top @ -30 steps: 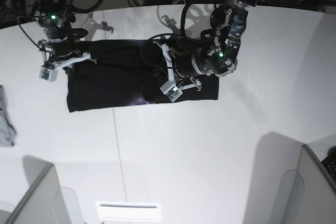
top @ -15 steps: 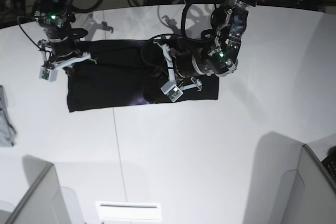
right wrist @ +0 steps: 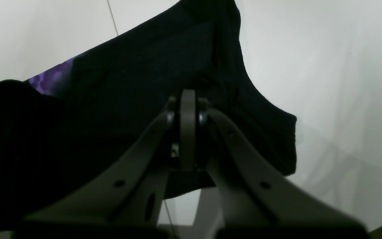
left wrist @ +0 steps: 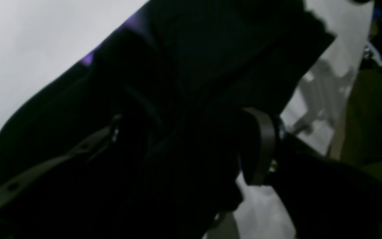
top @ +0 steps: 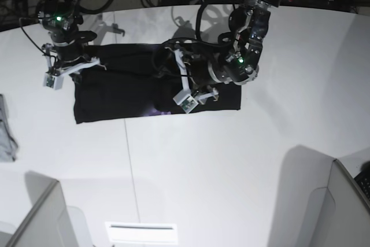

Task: Fold the T-shirt properly
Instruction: 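Release the folded end and raise the left gripper away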

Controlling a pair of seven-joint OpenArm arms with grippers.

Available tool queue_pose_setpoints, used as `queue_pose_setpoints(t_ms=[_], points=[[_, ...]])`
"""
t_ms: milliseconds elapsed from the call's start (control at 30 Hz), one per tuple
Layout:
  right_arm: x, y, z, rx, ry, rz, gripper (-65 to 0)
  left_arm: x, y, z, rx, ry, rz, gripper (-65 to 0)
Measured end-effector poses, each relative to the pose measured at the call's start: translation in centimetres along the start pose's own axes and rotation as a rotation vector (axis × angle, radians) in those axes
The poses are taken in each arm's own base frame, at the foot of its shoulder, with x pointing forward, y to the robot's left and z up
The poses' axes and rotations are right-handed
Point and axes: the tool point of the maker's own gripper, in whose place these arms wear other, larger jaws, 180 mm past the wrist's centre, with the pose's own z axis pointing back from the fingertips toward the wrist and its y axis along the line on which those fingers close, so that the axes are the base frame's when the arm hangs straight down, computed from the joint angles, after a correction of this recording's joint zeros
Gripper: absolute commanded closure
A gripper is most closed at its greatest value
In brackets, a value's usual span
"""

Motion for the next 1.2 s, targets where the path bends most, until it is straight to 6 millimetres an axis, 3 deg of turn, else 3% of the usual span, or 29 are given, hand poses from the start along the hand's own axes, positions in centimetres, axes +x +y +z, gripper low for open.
queue_pose_setpoints(t_ms=[333, 433, 533, 600, 667, 733, 767, 800, 933, 1000, 1100, 1200], points=[[0.0, -0.1, 0.0, -0.003, 0.0, -0.002, 0.0, 3.9, -2.6, -1.5, -0.06, -0.078, -0.018, -42.8], [0.6, -1.8, 0.2, -0.046, -0.019, -0.031, 0.0, 4.8, -2.7, -1.5, -0.063, -0.092, -0.039, -42.6], [0.9, -3.1, 0.5, -0.082, -0.028, -0.031, 0.0, 5.7, -1.8, -0.4, -0.03, -0.128, -0.038, -42.5], [1.0, -3.3, 0.5, -0.088, -0.032, -0.037, 0.0, 7.1, -0.2, 1.3, 0.024, -0.187, -0.031, -42.1], [1.0, -3.4, 0.5, -0.089, -0.032, -0.042, 0.0, 7.6, 1.8, 2.9, 0.082, -0.221, -0.015, -34.9], [1.2, -3.4, 0.5, -0.087, -0.036, -0.042, 0.0, 6.3, 4.6, 4.8, 0.156, -0.21, 0.002, -15.6], [1.4, -3.3, 0.4, -0.087, -0.039, -0.041, 0.0, 4.9, 6.4, 6.0, 0.207, -0.193, 0.025, -3.0], [1.6, -3.3, 0.3, -0.087, -0.041, -0.039, -3.0, 2.9, 8.5, 7.6, 0.269, -0.157, 0.05, 0.0], [2.1, -1.0, -0.2, 0.025, -0.015, -0.136, -30.2, -3.0, 15.7, 15.3, 0.526, -0.078, 0.153, 0.0], [2.5, 0.2, -0.2, 0.107, 0.009, -0.213, -38.3, -4.9, 17.3, 18.6, 0.594, -0.068, 0.167, 0.0], [4.4, 1.1, -0.4, 0.208, 0.019, -0.307, -42.0, -7.3, 18.0, 22.0, 0.649, -0.083, 0.155, 0.0], [4.0, 0.3, -2.1, 0.219, 0.098, -0.373, -42.5, -9.6, 18.1, 24.8, 0.723, -0.117, 0.196, 0.0]])
